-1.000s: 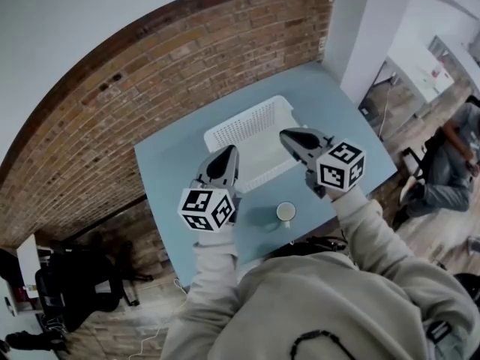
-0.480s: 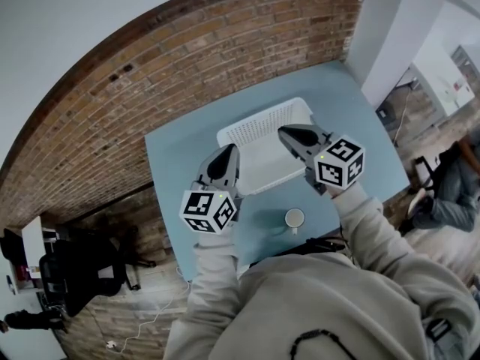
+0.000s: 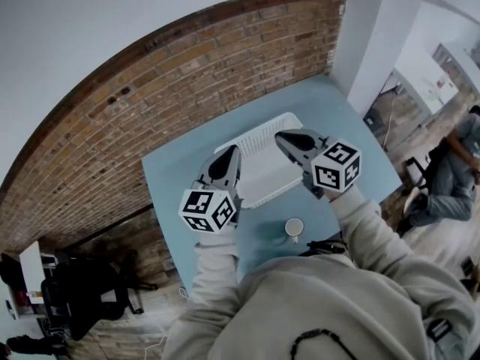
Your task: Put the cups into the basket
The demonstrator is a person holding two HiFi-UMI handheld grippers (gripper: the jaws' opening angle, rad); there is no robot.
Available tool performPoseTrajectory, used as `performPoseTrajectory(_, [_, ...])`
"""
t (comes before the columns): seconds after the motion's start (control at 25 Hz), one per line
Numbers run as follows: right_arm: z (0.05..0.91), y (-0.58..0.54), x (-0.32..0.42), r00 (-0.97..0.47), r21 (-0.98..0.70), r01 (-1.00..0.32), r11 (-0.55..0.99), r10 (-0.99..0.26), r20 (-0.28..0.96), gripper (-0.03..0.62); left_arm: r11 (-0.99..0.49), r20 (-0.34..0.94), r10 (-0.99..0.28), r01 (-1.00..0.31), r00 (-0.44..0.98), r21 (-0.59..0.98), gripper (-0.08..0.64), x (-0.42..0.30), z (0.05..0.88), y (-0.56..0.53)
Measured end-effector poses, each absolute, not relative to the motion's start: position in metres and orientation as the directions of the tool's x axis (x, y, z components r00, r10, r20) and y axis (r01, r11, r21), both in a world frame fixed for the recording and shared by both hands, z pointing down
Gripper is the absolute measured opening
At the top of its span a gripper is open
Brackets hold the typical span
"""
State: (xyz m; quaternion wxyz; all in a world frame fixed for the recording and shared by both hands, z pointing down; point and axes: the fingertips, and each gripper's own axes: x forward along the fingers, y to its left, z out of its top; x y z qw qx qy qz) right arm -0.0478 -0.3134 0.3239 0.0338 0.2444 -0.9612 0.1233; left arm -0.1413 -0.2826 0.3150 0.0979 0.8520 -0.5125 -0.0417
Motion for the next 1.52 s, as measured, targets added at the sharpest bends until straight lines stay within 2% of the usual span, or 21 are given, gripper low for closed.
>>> performPoseTrajectory(0.36, [0.308, -0.316, -0.038, -0.868, -0.225, -0.496, 0.839, -0.485, 0.102, 0.009, -0.456, 0.028, -0.883, -0.869, 0.469, 0.194, -0.005, -0.133, 0.31, -0.289])
performPoseTrajectory(0.8, [0.33, -0.317, -0.032, -0.859, -0.249, -0.512, 0.822, -0.491, 0.147, 0.009, -0.48, 0.079, -0.858, -0.848, 0.507, 0.227, -0.005, -0.119, 0.333, -0.294])
performPoseTrajectory(1.24, [0.398, -0.307, -0.008, -0.834, -0.346, -0.552, 0.758, -0.496, 0.242, 0.009, -0.488, 0.191, -0.8, -0.802, 0.569, 0.344, -0.005, -0.079, 0.409, -0.288])
performPoseTrajectory(1.52, [0.466, -0.281, 0.004, -0.831, -0.407, -0.552, 0.727, -0.444, 0.335, 0.009, -0.475, 0.27, -0.75, -0.775, 0.605, 0.416, -0.005, -0.049, 0.473, -0.272])
